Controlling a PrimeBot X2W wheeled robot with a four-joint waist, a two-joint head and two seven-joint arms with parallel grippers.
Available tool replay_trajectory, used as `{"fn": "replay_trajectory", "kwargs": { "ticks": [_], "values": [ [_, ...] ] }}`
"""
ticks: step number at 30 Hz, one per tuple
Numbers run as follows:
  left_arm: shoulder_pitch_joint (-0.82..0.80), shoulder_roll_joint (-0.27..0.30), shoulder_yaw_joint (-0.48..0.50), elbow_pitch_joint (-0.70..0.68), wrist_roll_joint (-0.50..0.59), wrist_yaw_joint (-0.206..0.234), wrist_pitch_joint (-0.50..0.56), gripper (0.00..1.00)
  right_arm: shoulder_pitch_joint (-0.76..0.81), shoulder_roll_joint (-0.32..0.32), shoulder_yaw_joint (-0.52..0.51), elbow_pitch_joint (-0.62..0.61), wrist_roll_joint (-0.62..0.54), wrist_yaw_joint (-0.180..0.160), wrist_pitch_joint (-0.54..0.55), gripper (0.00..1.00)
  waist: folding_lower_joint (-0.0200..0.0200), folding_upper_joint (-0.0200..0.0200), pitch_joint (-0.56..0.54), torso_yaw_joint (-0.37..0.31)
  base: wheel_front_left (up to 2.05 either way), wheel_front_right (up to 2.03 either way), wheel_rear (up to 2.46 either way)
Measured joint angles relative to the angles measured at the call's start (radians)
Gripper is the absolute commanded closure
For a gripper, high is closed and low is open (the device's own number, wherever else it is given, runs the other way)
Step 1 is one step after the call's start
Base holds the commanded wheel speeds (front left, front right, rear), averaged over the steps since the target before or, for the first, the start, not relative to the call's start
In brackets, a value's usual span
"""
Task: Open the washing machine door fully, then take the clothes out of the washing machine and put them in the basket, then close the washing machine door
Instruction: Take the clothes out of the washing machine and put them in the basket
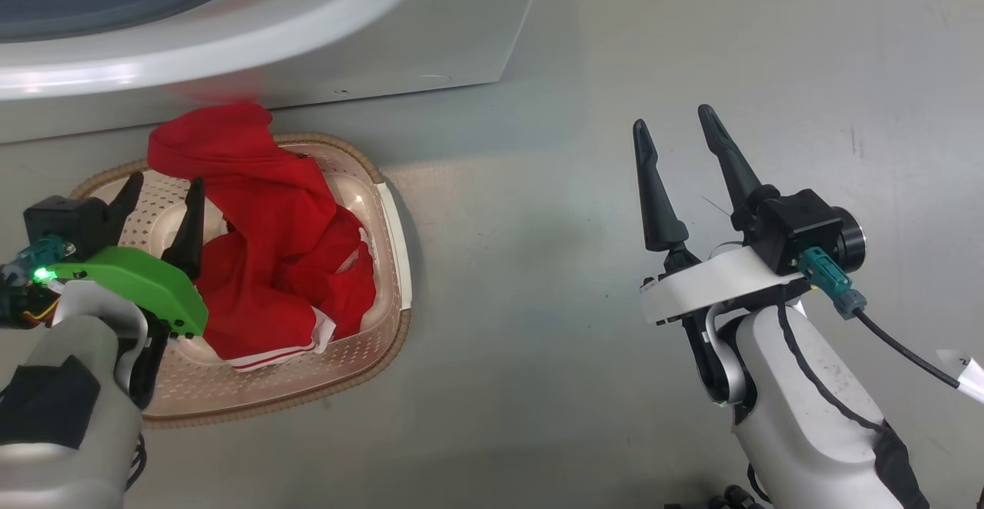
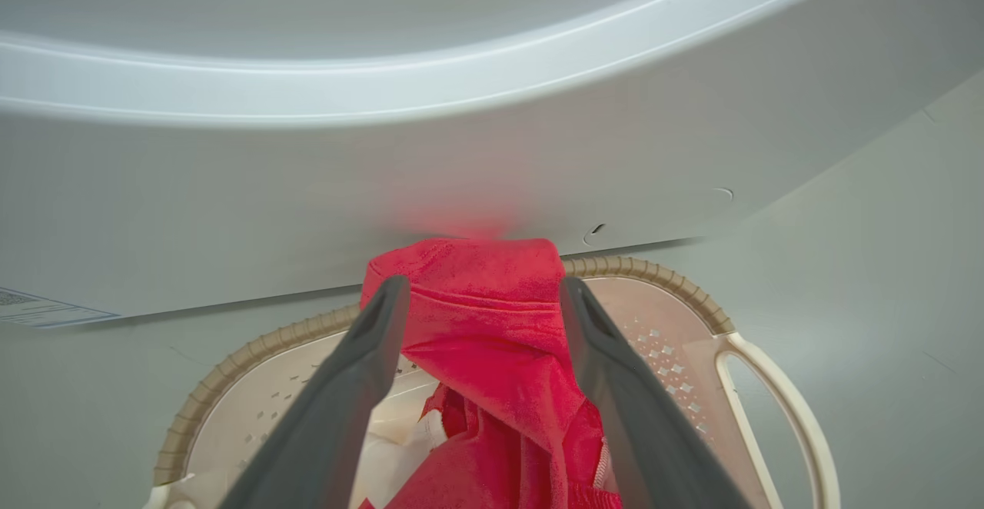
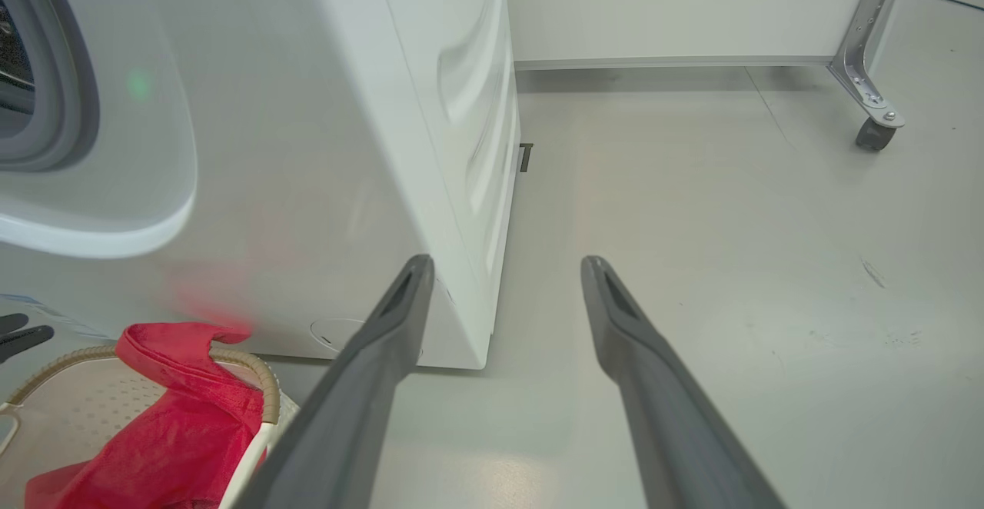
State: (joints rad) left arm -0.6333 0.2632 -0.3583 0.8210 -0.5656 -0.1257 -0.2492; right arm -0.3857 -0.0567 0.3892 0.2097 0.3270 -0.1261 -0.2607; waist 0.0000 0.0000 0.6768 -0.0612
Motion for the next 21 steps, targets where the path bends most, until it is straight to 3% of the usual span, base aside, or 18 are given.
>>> {"fn": "replay_trajectory", "kwargs": {
  "ticks": [21],
  "values": [
    [-0.158,0.077,0.026,0.117,0.001,0.0,0.067,0.0,-0.002,0.0,0.019,-0.032,0.019,0.0,0.0,0.0,0.0,0.0,0.129,-0.057,0.0,0.0,0.0]
  ]
}}
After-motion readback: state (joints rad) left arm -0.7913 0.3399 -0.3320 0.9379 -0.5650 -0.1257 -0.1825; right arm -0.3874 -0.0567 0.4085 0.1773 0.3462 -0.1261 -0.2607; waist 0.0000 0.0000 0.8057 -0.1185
